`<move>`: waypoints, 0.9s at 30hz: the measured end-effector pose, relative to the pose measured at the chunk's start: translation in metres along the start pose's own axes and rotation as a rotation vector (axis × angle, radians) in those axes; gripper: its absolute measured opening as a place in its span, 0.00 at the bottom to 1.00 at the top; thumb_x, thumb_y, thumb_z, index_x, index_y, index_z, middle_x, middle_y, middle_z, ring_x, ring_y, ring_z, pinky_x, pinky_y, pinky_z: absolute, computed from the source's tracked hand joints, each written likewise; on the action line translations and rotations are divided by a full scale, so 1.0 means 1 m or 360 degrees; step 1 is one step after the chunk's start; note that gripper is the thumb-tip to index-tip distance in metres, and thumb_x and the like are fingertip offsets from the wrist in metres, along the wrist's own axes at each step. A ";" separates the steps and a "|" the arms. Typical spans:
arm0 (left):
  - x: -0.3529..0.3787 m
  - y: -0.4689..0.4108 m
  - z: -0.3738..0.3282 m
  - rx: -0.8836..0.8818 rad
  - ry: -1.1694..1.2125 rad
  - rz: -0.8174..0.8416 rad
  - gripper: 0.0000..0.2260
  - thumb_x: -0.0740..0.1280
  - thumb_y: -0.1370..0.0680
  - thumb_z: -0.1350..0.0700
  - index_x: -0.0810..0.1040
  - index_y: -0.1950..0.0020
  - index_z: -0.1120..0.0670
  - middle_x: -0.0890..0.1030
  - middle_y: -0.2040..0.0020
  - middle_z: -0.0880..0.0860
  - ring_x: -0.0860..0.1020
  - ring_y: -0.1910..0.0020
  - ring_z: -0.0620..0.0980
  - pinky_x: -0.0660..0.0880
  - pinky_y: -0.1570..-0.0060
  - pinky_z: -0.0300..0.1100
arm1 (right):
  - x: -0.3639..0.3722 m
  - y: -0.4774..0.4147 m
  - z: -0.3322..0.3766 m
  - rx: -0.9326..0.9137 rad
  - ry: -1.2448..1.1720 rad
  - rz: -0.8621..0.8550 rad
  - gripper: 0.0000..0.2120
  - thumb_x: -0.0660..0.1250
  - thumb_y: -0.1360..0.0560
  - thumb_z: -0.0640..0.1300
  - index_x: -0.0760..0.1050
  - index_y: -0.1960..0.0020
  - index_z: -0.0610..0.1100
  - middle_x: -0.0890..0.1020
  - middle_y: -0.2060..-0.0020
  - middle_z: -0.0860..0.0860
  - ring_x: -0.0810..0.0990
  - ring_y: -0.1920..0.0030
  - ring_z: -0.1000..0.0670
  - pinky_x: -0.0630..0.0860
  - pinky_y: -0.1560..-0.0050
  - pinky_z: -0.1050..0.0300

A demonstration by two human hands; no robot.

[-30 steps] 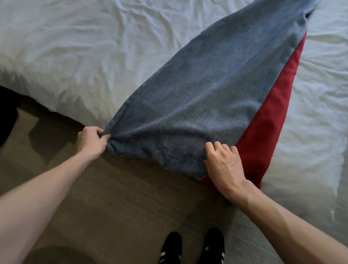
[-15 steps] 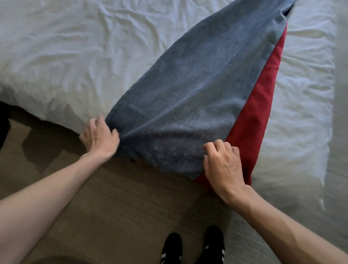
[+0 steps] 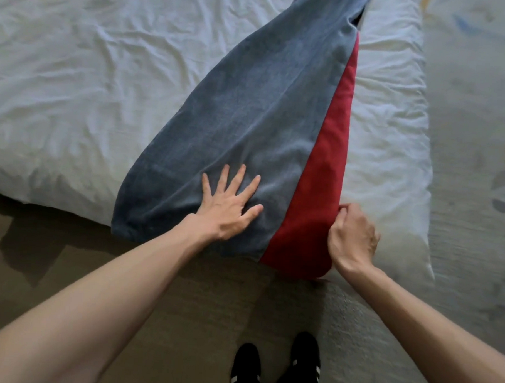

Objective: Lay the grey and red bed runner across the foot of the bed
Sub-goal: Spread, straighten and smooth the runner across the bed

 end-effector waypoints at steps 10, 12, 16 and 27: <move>0.002 -0.004 -0.003 -0.0095 -0.0022 0.0093 0.33 0.43 0.27 0.30 0.38 0.25 0.38 0.34 0.23 0.48 0.31 0.26 0.55 0.31 0.35 0.69 | 0.009 0.006 0.001 -0.0099 0.0057 0.0410 0.07 0.62 0.25 0.45 0.77 0.57 0.46 0.83 0.58 0.44 0.80 0.51 0.40 0.67 0.49 0.51; 0.001 -0.004 -0.004 -0.0110 -0.0014 0.0108 0.32 0.44 0.27 0.30 0.39 0.25 0.38 0.34 0.23 0.48 0.31 0.26 0.55 0.32 0.34 0.69 | 0.013 0.005 0.005 -0.0137 0.0110 0.0502 0.07 0.60 0.27 0.42 0.74 0.61 0.44 0.82 0.61 0.43 0.79 0.53 0.39 0.65 0.53 0.51; -0.001 -0.005 -0.005 -0.0133 -0.0007 0.0131 0.32 0.45 0.26 0.30 0.39 0.25 0.38 0.33 0.24 0.47 0.31 0.26 0.54 0.32 0.34 0.68 | 0.019 0.003 0.005 -0.0173 0.0132 0.0627 0.07 0.58 0.29 0.41 0.75 0.60 0.42 0.80 0.62 0.43 0.78 0.55 0.39 0.65 0.54 0.52; 0.005 -0.001 -0.015 -0.0176 -0.0060 -0.0021 0.32 0.46 0.24 0.33 0.38 0.25 0.42 0.36 0.23 0.50 0.32 0.26 0.57 0.33 0.32 0.65 | -0.020 0.007 -0.035 -0.0132 0.0062 0.0119 0.10 0.61 0.26 0.45 0.75 0.63 0.43 0.79 0.67 0.45 0.78 0.60 0.40 0.69 0.51 0.49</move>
Point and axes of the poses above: each hand's wrist, its own y-axis away from the middle knuckle, its own x-axis out of the palm, z = x × y, the point moved 3 cm from there along -y, towards the middle knuckle
